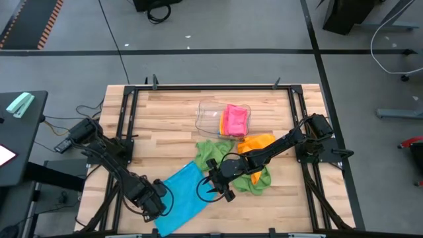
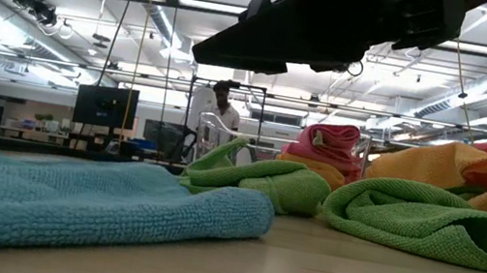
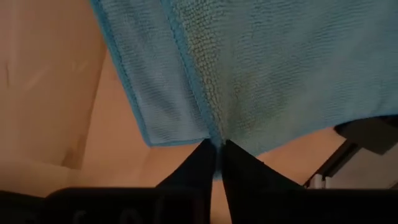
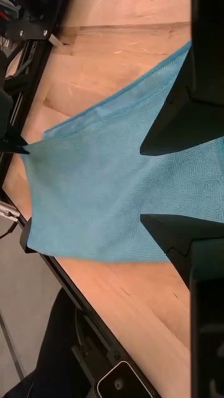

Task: Fold microfiber towels
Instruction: Fold the blue microfiber cloth

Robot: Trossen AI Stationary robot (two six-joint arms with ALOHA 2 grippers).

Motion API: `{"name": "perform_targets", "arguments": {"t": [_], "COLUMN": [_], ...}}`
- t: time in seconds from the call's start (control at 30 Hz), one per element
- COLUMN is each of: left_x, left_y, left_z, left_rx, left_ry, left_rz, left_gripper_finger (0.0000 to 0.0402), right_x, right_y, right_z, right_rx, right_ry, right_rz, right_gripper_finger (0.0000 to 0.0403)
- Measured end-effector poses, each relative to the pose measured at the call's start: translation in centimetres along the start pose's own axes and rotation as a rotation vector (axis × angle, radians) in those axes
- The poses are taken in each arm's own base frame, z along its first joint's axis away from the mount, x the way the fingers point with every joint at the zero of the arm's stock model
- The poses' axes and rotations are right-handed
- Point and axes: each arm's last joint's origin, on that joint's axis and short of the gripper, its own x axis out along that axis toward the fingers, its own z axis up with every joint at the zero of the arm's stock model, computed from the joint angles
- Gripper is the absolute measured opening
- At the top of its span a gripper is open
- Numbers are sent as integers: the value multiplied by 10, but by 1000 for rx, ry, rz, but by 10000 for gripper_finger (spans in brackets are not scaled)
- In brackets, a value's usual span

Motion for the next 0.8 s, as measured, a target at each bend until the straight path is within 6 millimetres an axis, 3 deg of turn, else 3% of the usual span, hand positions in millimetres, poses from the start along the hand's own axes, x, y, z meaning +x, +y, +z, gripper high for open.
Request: {"name": "perform_targets", "arguments": {"t": [0.1, 0.3, 0.4, 0.6, 0.8], "left_x": [0, 0, 8, 29, 31], "left_y": [3, 6, 5, 8, 10], "left_z": [-2, -3, -1, 3, 3], "left_rx": [-9, -16, -10, 40, 28], "left_ry": [11, 20, 23, 77, 94], "left_rz": [31, 61, 92, 204, 233], "left_gripper_finger": [46, 14, 8, 35, 33], "right_x": [0, 0, 0, 0, 0], "right_y": [0, 0, 0, 0, 0], "right_z": [0, 0, 0, 0, 0], "right_rx": [1, 1, 0, 0, 0], "right_ry": [0, 0, 0, 0, 0], "right_rz": [0, 0, 0, 0, 0], "right_gripper_finger": [172, 172, 172, 172, 172]}}
